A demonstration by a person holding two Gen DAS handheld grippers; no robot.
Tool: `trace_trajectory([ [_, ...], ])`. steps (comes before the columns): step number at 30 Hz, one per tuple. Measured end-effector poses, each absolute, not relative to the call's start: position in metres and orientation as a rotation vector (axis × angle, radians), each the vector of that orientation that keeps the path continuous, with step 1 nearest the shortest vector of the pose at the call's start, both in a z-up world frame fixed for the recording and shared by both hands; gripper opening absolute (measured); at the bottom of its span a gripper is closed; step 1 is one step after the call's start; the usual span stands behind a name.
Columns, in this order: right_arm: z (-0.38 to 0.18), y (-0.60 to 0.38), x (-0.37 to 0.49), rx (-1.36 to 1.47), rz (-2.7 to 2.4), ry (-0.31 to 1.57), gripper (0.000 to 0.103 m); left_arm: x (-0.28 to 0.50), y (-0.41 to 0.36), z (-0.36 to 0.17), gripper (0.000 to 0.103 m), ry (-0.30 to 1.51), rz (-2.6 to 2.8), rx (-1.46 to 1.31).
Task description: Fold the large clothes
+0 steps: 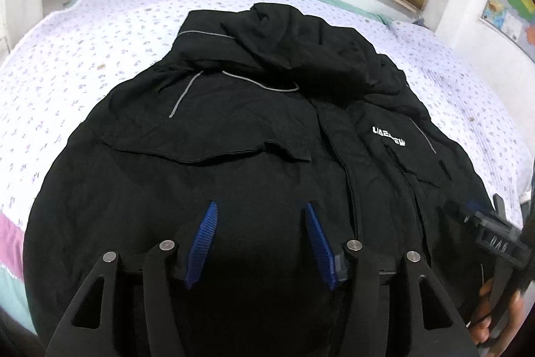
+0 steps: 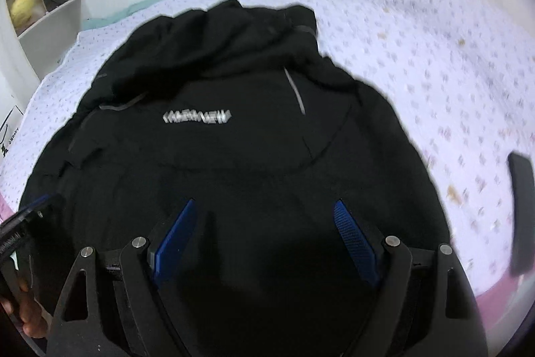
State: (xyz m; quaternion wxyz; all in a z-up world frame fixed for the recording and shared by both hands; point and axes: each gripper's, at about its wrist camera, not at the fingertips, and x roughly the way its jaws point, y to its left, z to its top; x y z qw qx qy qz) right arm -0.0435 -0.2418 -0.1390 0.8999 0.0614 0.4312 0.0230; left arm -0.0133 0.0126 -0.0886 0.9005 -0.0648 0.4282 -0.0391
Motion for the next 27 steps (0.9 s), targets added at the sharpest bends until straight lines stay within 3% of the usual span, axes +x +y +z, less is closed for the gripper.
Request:
trace_trajectory([
  [7, -0.14, -0.239, -0.047, 0.068, 0.054, 0.879, 0.086, -0.019, 0.012, -0.079, 0.059, 0.86, -0.089, -0.095],
  [11, -0.127, -0.255, -0.054, 0.069, -0.005, 0.87, 0.086, -0.022, 0.051, -0.05, 0.06, 0.814, -0.1, -0.099],
  [14, -0.111, -0.279, -0.058, 0.099, -0.075, 0.855, 0.086, -0.014, 0.097, -0.042, 0.068, 0.857, -0.144, -0.164],
  [19, -0.104, -0.308, -0.058, 0.137, -0.163, 0.858, 0.086, -0.01, 0.158, -0.067, 0.069, 0.922, -0.089, -0.301],
  [27, -0.126, -0.319, -0.054, 0.127, -0.17, 0.9, 0.086, -0.02, 0.2, -0.08, 0.069, 0.88, 0.081, -0.366],
])
